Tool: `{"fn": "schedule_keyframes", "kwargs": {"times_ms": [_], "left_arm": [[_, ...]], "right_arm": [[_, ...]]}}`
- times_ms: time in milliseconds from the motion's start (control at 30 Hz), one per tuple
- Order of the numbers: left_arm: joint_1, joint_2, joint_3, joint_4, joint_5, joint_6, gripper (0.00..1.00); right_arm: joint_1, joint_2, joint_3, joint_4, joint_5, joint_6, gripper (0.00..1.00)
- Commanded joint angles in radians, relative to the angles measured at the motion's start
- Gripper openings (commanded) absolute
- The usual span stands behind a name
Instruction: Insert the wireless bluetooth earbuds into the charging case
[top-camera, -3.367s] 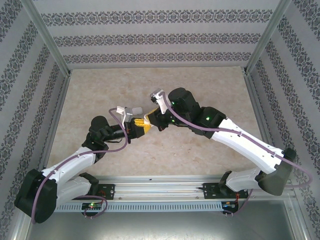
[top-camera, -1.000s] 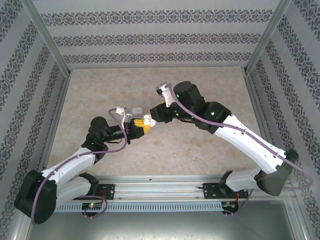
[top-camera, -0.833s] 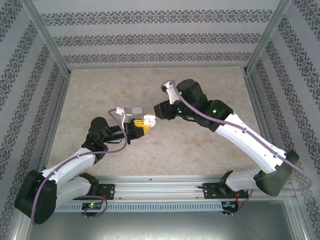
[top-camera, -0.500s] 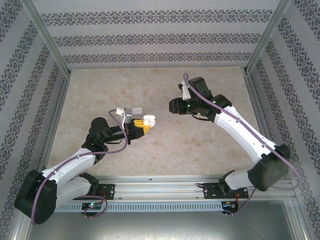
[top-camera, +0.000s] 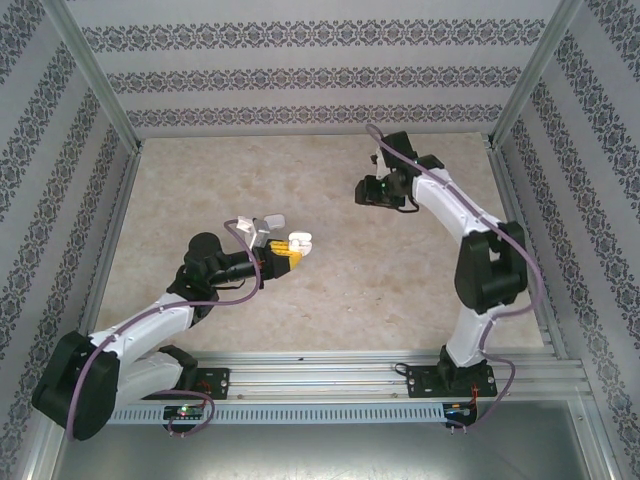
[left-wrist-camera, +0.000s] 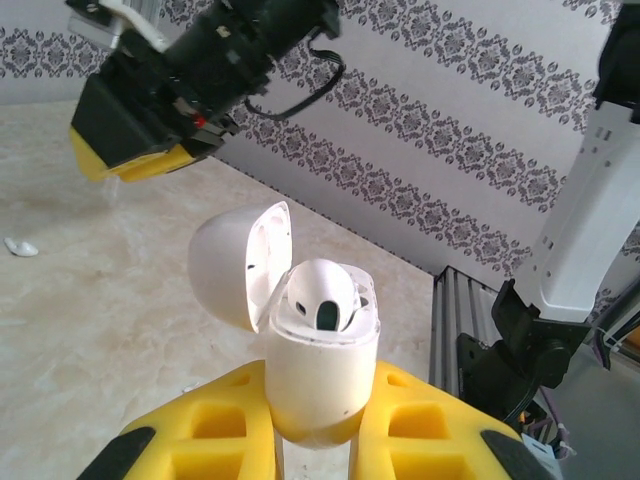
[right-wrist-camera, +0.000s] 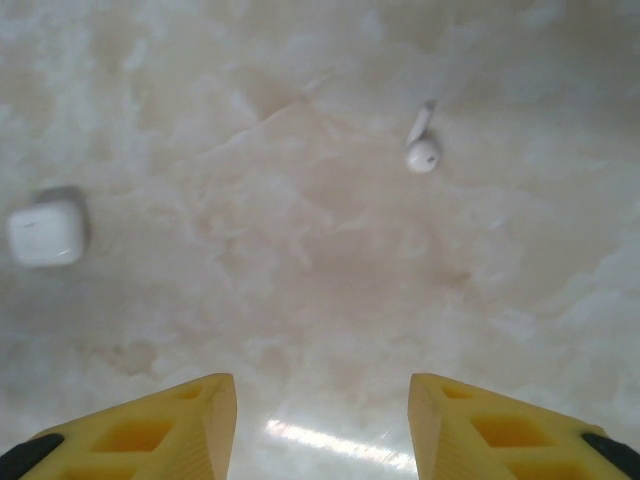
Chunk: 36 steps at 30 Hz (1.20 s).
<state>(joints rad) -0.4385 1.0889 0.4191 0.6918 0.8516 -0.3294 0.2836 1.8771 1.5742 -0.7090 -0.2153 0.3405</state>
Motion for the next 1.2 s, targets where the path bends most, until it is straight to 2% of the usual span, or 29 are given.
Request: {"fn": "schedule_keyframes", "kwargs": {"times_ms": [0, 267, 567, 833, 1167], "left_arm": [[-0.005, 0.012, 0.020, 0.003, -0.013, 0.040, 0.00], [-0.005, 0.055, 0.015, 0.039, -0.017, 0.035, 0.00], [-0.005, 0.074, 0.000, 0.075, -0.019, 0.021, 0.00], [-0.005, 0.062, -0.012, 0.071, -0.021, 0.020, 0.00], [-0.006, 0.040, -0.024, 0.068, -0.023, 0.013, 0.00]], "right_arm": [[-0.008, 0.101, 0.098, -0.071, 0.037, -0.055, 0.49], [-0.009, 0.334, 0.342, -0.148, 0.089, -0.089, 0.50], [-0.003, 0.506, 0.542, -0.247, 0.163, -0.134, 0.48], [-0.001, 0.580, 0.617, -0.290, 0.143, -0.154, 0.40], [0.004, 0.594, 0.581, -0.303, 0.115, -0.160, 0.28]]}}
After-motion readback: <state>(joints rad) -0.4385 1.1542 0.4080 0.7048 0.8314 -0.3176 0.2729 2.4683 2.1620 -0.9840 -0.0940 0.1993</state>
